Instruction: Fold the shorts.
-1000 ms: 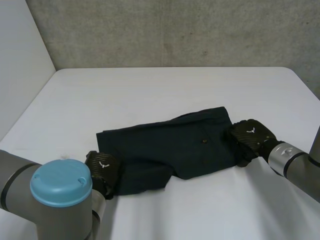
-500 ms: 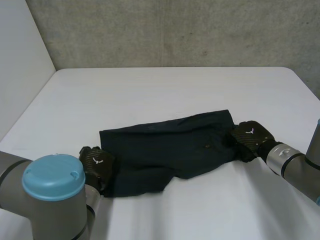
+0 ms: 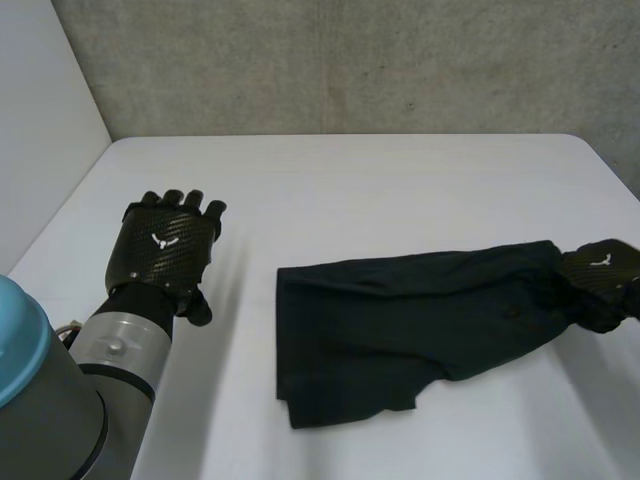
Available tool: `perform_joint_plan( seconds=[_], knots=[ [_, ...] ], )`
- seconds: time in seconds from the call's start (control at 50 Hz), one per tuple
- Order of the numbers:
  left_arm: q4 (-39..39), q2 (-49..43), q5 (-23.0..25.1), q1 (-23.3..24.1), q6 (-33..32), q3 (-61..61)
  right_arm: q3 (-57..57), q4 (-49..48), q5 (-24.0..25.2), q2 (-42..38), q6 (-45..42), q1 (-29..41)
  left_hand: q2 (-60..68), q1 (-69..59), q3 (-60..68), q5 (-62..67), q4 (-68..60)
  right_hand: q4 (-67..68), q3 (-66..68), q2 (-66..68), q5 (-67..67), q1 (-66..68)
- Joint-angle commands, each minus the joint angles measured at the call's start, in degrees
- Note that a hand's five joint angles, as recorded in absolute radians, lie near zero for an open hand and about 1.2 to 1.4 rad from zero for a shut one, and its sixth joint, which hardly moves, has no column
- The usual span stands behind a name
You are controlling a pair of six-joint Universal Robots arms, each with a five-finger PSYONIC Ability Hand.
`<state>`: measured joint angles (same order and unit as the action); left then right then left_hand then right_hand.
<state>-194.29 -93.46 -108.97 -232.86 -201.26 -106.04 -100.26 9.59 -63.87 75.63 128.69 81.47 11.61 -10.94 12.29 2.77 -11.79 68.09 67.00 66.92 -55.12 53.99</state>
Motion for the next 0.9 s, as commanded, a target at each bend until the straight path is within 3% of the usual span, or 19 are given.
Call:
perform_joint_plan(
  seconds=[0.02,0.22,0.32,0.38,0.44,0.52,0.54,0.56,0.62,0.64,0.74,0.82,0.9],
  knots=[
    [-0.04,-0.32,-0.01,-0.14,-0.01,1.36,5.16,1.75,-3.72,3.12,-2.3,9.21,-1.61,0.94,-2.29,-2.77,1.79,11.91,13.0,13.08,-14.88,26.01],
    [-0.04,-0.32,-0.28,0.12,0.08,3.73,10.79,-1.32,-1.96,4.0,-4.23,34.0,-1.61,0.94,-2.29,-2.77,1.79,11.91,13.0,13.08,-14.88,26.01],
    [-0.04,-0.23,-0.28,0.21,0.17,5.23,11.76,-2.2,0.4,-3.27,-8.44,47.53,-1.61,0.94,-2.29,-2.77,1.79,11.91,13.0,13.08,-14.88,26.01],
    [-0.04,-0.23,-0.37,0.38,0.25,6.02,11.41,-2.03,2.34,-6.88,-11.08,50.01,-1.61,0.94,-2.29,-2.77,1.79,11.91,13.0,13.08,-14.88,26.01],
    [-0.04,-0.23,-0.37,0.47,0.25,6.9,11.58,-1.94,2.96,-8.57,-10.92,50.19,-1.61,0.94,-2.29,-2.77,1.79,11.91,13.0,13.08,-14.88,26.01],
    [-0.04,-0.49,-0.45,0.38,0.6,8.39,11.67,-2.11,3.14,-8.75,-8.99,50.28,-1.61,0.94,-2.29,-2.77,1.79,-54.5,-53.41,-53.32,51.52,-40.39],
    [-0.04,-0.75,-0.45,0.38,0.78,8.74,11.85,-2.38,3.05,-8.57,-6.46,50.11,-1.61,0.94,-2.29,-2.77,1.79,-58.09,-57.0,-56.92,55.12,-43.99],
    [-0.04,-0.84,-0.45,0.38,1.04,9.01,11.85,-2.38,3.05,-8.57,-6.43,50.1,-1.61,0.94,-2.29,-2.77,1.79,-58.09,-57.0,-56.92,55.12,-43.99],
    [-0.04,-1.11,-0.54,0.56,1.92,10.32,12.99,-2.47,3.4,-6.82,4.09,48.18,-1.61,0.94,-2.29,-2.77,1.79,-58.09,-57.0,-56.92,55.12,-43.99],
    [-0.04,-1.54,-0.54,0.56,2.36,11.11,13.34,-2.64,3.57,-4.2,12.2,45.73,-1.61,0.94,-2.29,-2.77,1.79,-58.09,-57.0,-56.92,55.12,-43.99],
    [-0.04,-3.91,-0.63,0.74,3.07,13.57,14.57,-2.99,2.88,0.74,33.15,38.78,-1.61,0.94,-2.29,-2.77,1.79,-58.09,-57.0,-56.92,55.12,-43.99],
    [0.31,-6.29,-0.54,2.14,3.77,15.77,16.23,-2.64,1.82,1.19,41.18,34.74,-1.61,0.94,-2.29,-2.77,1.79,-58.09,-57.0,-56.92,55.12,-43.99],
    [0.75,-10.24,-0.45,5.3,5.26,17.71,17.29,-2.29,-0.72,0.31,42.08,32.36,-1.56,0.9,-2.24,-2.73,1.75,-58.09,-57.0,-56.92,55.12,-43.99]
  ],
)
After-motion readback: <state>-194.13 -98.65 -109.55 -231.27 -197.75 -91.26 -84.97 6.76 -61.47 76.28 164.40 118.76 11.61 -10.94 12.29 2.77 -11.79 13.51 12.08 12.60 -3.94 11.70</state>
